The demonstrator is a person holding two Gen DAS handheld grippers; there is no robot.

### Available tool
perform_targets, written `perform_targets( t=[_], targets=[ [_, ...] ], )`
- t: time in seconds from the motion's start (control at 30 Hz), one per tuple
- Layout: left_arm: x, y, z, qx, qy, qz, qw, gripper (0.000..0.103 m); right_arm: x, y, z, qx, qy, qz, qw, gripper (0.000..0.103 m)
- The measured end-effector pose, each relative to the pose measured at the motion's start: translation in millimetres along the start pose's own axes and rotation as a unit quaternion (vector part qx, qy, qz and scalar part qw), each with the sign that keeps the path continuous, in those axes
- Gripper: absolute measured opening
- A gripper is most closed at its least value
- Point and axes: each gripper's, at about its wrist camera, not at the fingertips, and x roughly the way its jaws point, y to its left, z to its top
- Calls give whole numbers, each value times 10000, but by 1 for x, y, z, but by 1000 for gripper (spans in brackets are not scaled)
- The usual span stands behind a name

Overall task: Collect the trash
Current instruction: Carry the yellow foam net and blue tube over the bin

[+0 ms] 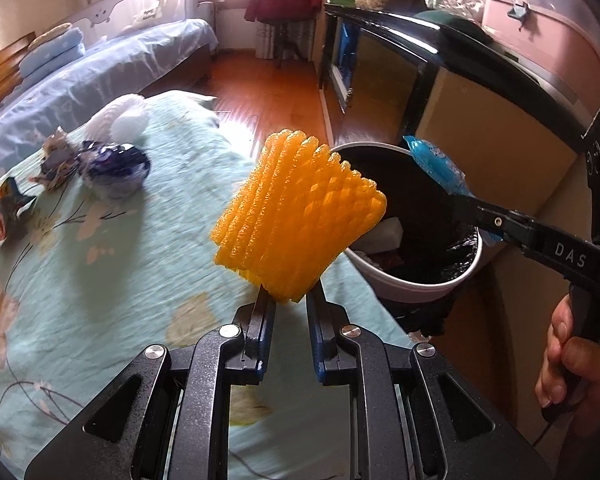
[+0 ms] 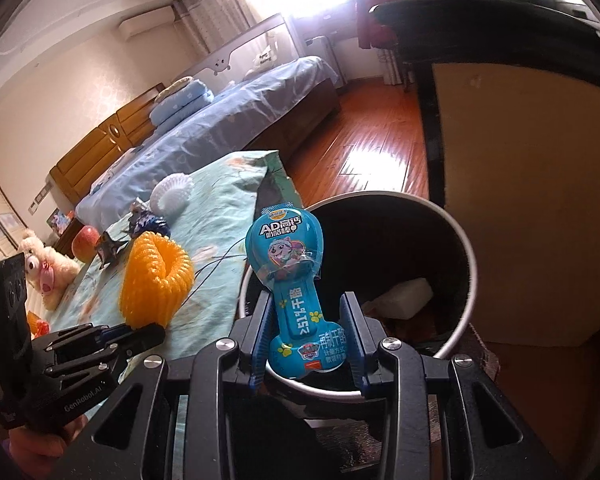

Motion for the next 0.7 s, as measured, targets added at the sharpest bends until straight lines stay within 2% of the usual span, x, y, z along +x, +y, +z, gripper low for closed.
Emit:
perform_targets(
  t=[0.7],
  targets=[
    [20,-31,16,323,139,-42,9994,15,0,-30,5,192,-1,-152,9997,34]
  ],
)
